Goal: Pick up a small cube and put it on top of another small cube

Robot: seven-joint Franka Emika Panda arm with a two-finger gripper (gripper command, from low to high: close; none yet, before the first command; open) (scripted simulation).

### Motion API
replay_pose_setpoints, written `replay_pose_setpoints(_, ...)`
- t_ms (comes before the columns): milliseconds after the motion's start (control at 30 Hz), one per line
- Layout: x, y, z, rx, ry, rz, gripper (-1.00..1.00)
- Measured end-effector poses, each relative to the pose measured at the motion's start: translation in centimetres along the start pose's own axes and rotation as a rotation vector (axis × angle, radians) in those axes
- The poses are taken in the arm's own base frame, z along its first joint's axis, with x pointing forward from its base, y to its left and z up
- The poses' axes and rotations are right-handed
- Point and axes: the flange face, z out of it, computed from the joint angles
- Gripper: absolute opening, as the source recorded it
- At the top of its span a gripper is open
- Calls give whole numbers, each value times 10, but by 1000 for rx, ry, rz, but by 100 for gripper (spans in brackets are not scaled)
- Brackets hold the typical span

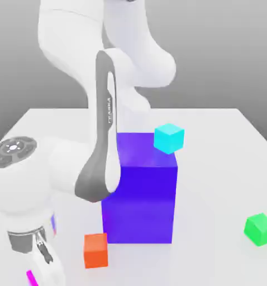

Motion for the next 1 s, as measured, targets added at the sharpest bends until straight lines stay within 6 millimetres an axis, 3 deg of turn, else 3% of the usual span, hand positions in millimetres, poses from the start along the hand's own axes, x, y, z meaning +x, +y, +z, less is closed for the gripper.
replay_pose_setpoints(167, 0, 0, 0, 1, 0, 1, -100)
replay_pose_setpoints(300, 0, 0, -48, 1, 0, 0, -100)
replay_pose_setpoints(333, -15, -1, -57, 1, -3, -35, -100)
replay_pose_setpoints(500, -140, 6, -75, 3, -19, -339, -100)
replay_pose_setpoints(633, -238, 34, -86, 3, -25, -594, -100)
replay_pose_setpoints(800, -356, 102, -99, 3, -22, -946, -100)
replay_pose_setpoints(933, -445, 187, -105, 1, -7, -1278, -100)
replay_pose_setpoints(1000, -462, 206, -87, 2, -2, -1350, -100)
